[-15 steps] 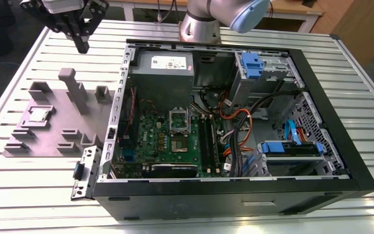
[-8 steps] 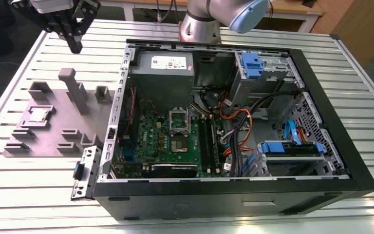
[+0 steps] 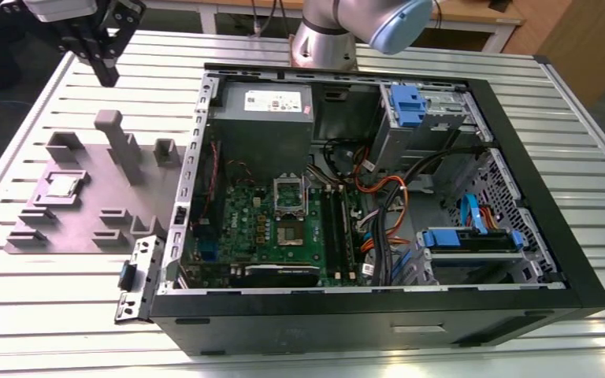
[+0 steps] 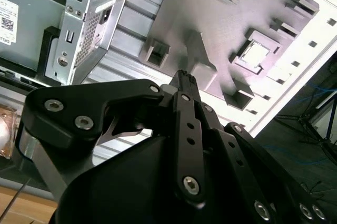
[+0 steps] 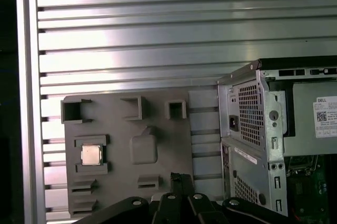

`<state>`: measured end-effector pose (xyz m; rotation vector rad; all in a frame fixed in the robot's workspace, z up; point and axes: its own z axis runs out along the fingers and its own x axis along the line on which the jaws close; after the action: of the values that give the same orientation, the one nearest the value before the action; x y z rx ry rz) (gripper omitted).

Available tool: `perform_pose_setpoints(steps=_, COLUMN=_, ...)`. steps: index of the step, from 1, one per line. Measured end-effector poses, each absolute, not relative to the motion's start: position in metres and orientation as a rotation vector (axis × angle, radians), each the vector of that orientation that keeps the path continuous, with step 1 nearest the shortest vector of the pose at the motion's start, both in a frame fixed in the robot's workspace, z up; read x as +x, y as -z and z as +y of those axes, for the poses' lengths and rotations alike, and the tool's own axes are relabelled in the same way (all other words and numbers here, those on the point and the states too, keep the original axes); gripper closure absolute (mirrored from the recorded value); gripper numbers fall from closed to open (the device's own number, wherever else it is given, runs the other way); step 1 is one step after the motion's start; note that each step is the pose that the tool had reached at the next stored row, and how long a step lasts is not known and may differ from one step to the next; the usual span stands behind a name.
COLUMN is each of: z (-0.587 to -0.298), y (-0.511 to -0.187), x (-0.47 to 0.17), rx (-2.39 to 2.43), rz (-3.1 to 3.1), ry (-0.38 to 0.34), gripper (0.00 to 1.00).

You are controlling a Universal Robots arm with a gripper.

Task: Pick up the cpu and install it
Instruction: 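Reach for the cpu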

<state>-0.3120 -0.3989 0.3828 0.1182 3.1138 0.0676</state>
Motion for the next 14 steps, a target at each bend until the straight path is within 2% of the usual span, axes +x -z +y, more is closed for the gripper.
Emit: perform_pose_setpoints(steps=14, z=-0.3989, y=-0.3815, x=-0.3213, rx=0.118, rz=3.115, ry=-0.068, gripper=0.89)
